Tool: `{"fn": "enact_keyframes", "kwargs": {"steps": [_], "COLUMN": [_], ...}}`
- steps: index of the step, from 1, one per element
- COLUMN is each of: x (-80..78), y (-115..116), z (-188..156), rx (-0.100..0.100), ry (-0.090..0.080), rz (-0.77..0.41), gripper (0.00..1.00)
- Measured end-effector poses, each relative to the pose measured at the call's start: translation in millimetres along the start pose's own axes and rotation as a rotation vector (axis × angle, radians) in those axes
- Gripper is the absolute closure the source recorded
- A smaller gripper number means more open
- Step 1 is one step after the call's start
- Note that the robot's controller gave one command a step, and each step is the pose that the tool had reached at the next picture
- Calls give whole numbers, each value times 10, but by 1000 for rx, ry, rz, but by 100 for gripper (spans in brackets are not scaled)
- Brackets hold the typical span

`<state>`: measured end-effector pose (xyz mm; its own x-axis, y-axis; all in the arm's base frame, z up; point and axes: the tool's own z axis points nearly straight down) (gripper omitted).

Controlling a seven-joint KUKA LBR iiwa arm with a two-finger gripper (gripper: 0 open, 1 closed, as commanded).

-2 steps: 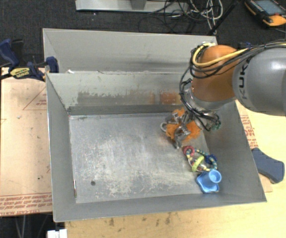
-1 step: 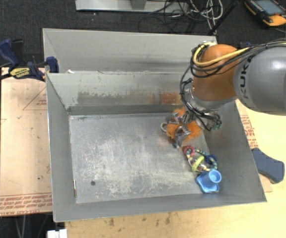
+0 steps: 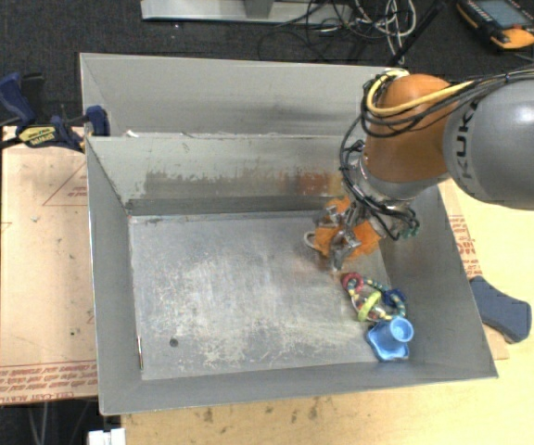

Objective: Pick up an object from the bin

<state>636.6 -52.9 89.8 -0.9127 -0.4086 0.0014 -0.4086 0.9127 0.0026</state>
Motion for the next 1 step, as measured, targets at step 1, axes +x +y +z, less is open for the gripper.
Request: {"fn": "enact_keyframes", "kwargs": {"steps": [1], "x": [-10], "y": [-3], "z": [-176], "rx": [2], "ry": [-3], "rz": [0], "gripper": [100]}}
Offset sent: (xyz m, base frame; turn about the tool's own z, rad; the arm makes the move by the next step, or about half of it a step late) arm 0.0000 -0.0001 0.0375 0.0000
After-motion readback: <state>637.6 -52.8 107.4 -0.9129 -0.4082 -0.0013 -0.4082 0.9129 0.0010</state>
